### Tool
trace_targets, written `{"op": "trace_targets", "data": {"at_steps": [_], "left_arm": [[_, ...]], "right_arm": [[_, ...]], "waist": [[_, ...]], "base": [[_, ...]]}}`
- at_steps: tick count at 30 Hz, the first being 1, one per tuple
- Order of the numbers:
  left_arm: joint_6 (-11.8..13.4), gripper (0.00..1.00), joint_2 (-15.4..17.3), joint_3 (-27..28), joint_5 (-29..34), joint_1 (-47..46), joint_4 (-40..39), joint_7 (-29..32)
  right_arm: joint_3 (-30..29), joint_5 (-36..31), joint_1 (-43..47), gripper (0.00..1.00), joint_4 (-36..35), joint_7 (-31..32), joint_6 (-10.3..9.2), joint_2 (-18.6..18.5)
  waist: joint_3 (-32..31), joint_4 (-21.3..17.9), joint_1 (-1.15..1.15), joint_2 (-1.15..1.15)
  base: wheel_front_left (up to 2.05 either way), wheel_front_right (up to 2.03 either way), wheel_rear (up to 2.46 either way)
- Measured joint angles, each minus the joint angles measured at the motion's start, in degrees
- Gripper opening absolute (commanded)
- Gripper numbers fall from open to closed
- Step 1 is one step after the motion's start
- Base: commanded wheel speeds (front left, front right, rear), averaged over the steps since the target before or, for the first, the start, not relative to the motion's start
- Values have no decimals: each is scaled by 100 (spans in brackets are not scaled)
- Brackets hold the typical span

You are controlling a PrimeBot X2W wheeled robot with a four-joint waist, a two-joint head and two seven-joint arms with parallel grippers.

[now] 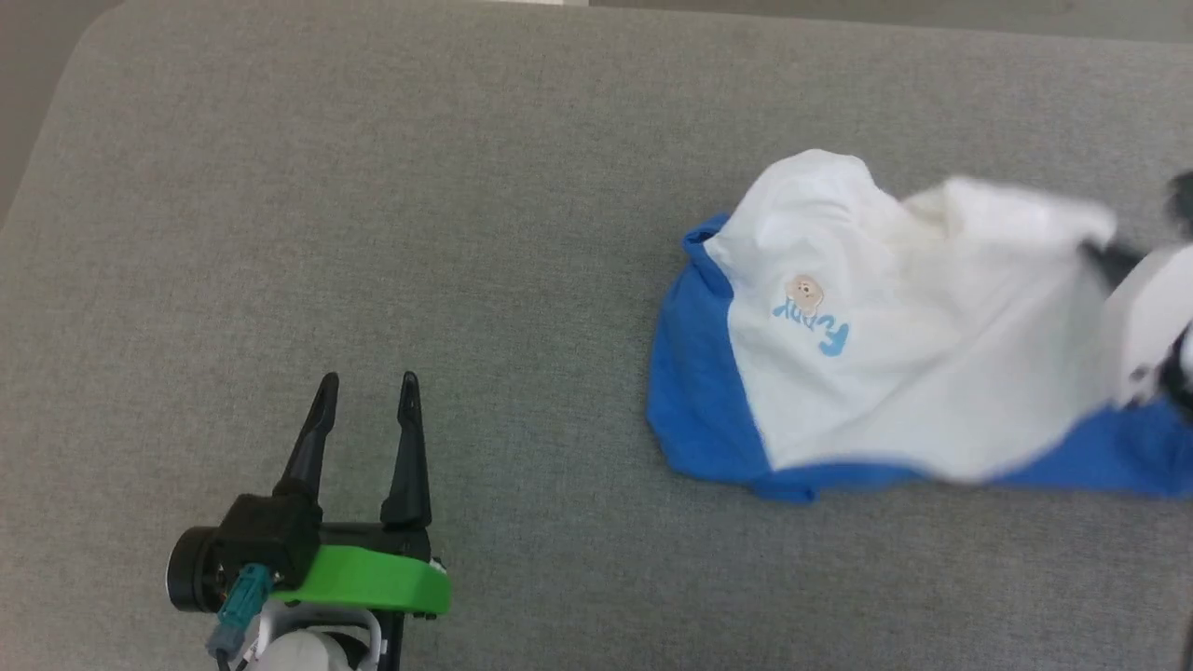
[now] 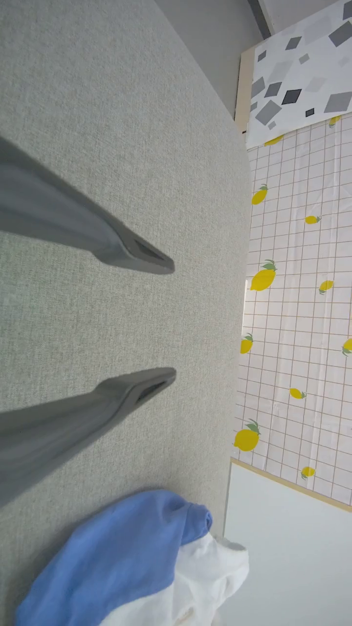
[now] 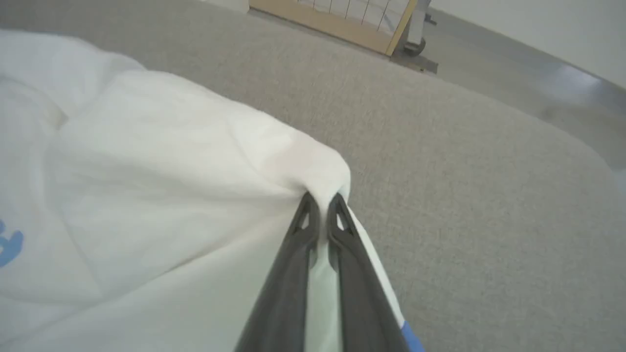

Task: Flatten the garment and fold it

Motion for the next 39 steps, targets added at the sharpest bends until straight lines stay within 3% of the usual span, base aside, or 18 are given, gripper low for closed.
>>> {"op": "trace_targets", "data": {"at_steps": [3, 10, 11, 12, 13, 18, 23, 28, 32, 39], "left_arm": [[-1, 100, -1, -36, -2, -3, -2, 0], [-4, 100, -2, -168, -47, -43, 35, 0], [-4, 100, -2, -175, -51, -43, 49, 0], [-4, 100, -2, -178, -54, -44, 58, 0], [-4, 100, -2, -180, -54, -44, 64, 0], [-4, 100, -2, -199, -52, -67, 114, 0], [-8, 100, -3, -190, -33, -145, 115, 0], [-11, 100, -3, -165, 9, -144, 104, 0], [-21, 100, -3, -108, 55, -121, 33, 0], [-24, 100, -3, -26, 65, 185, -126, 0]], "right_arm": [[-452, -211, -422, 0, -24, -297, 1, -121], [-1549, -1475, -605, 0, 254, -458, 0, -396], [-1645, -1655, -556, 9, 339, -480, 0, -386], [-1716, -1773, -487, 79, 432, -502, 0, -338], [-1783, -1825, -432, 100, 514, -509, 0, -265], [-1849, -1976, -270, 100, 818, -789, 1, 227], [-1762, -1751, -322, 100, 623, -1094, 1, 492], [-1723, -1245, -202, 100, -60, -1139, 0, 801], [-1690, -991, 483, 100, -872, -1162, 0, 1212], [-1725, -1380, 2100, 100, -1983, -2065, 0, 1995]], "waist": [[-26, 6, 0, 0], [123, 173, 0, 0], [150, 204, 0, 0], [178, 231, 0, 0], [201, 250, 0, 0], [288, 278, 0, 0], [202, 163, 0, 0], [-1, 23, 0, 0], [-183, -108, 0, 0], [-414, -344, 0, 0]], "base": [[0, 0, 0], [0, 0, 0], [0, 0, 0], [0, 0, 0], [0, 0, 0], [0, 0, 0], [0, 0, 0], [0, 0, 0], [0, 0, 0], [0, 0, 0]]}}
